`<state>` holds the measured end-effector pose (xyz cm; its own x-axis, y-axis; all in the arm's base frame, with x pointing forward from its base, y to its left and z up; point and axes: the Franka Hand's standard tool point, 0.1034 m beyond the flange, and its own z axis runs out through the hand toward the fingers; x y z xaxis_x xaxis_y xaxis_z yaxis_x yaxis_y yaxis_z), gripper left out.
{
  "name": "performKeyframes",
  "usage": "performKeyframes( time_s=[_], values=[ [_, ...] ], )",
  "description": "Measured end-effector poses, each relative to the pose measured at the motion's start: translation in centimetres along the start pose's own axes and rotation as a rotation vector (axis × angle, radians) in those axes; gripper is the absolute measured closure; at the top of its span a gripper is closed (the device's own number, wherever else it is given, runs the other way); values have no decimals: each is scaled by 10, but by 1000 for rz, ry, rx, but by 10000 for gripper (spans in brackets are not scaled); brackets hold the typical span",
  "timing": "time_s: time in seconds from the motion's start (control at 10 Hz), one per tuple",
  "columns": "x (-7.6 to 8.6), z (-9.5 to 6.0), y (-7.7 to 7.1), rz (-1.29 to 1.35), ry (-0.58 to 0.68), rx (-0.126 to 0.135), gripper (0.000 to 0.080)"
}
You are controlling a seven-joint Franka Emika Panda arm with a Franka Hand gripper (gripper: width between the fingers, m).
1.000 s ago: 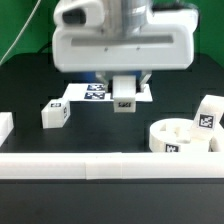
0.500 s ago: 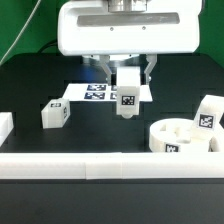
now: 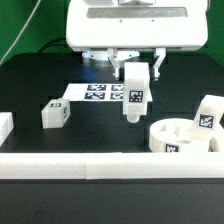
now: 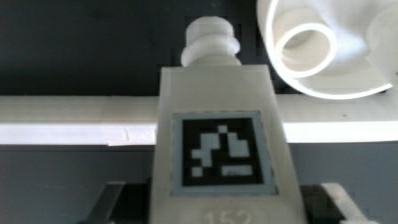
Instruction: Assemble stool
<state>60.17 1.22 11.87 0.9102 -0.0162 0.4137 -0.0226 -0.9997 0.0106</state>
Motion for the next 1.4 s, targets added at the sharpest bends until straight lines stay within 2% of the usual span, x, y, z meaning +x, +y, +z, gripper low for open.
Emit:
performKeyframes(
  time_s=[0.1, 0.3, 0.6, 0.7, 0.8, 0.9, 1.4],
  values=[
    [0, 0, -2, -2, 0, 2, 462],
    [1, 0, -33, 17, 9, 28, 462],
    [0, 2, -32, -3, 34, 24, 462],
    [6, 0, -32, -4, 109, 19, 462],
    [9, -1, -46, -9, 222, 28, 462],
    [2, 5, -53, -24, 202, 34, 462],
    [0, 8, -54, -26, 196, 32, 462]
  ],
)
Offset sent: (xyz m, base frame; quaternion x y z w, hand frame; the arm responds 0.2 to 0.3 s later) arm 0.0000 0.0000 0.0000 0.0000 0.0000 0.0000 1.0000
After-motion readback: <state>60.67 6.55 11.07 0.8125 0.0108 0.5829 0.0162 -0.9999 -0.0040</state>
